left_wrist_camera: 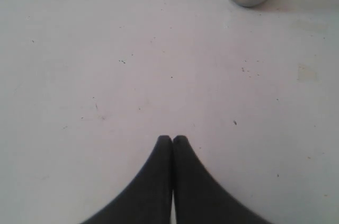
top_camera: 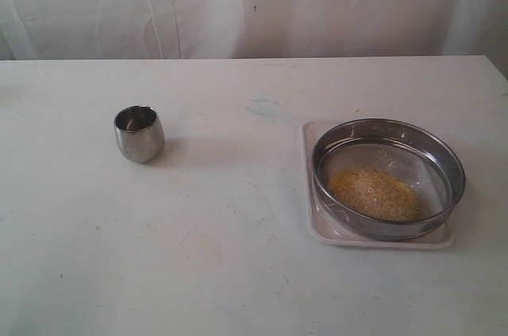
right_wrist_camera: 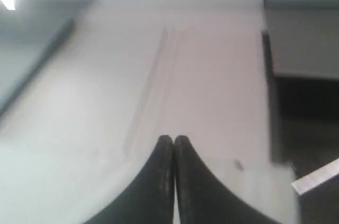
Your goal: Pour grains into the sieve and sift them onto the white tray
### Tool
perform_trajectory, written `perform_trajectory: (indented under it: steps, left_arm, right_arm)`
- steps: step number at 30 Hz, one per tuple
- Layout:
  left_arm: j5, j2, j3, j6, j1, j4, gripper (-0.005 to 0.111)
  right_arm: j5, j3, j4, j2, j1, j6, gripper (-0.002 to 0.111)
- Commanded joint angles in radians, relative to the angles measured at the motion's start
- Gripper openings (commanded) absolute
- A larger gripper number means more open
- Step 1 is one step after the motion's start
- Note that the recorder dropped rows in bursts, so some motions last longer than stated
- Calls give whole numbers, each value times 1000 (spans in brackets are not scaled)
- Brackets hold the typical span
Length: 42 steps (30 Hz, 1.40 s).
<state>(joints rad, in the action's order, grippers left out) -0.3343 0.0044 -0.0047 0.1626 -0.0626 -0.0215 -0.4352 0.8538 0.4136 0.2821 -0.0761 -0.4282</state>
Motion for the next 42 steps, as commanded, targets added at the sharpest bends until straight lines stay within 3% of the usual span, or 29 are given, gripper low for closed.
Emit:
perform_trajectory:
  steps: [1,6,9,12,15,18,20,25,27,35,42]
  left_arm:
    - [-34,-4,5,-3,6,6,0]
    - [-34,-4,5,-3,6,6,0]
    - [-34,-4,5,-3,6,6,0]
    - [-34,-4,5,-3,6,6,0]
    - [-34,-4,5,-3,6,6,0]
    - [-34,-4,5,-3,6,6,0]
    - [-34,-4,5,-3,6,6,0]
    - [-34,-4,5,-3,6,6,0]
    - [-34,-4,5,-3,6,6,0]
    - [-34,-4,5,-6,6,6,0]
    - [-34,-4,5,-6,6,6,0]
  right_arm:
    - [768,41,182,246,-4,116,0]
    - [1163,-11,125,559,-4,91,0]
    - [1251,-16,-15,716,-4,95,0]
    - [1295,5,-202,816,-2,230,0]
    - [1300,14,-406,878,0,478,0]
    - [1298,21,-535,918,0,583,6]
    - [1286,22,-551,945,0,596,15]
    - [1227,22,-556,1030,0,599,50]
    - [1191,23,-577,1067,0,585,58]
    - [990,126,-596,1265,-4,577,58]
    - [1007,232,-596,1459,-4,580,58]
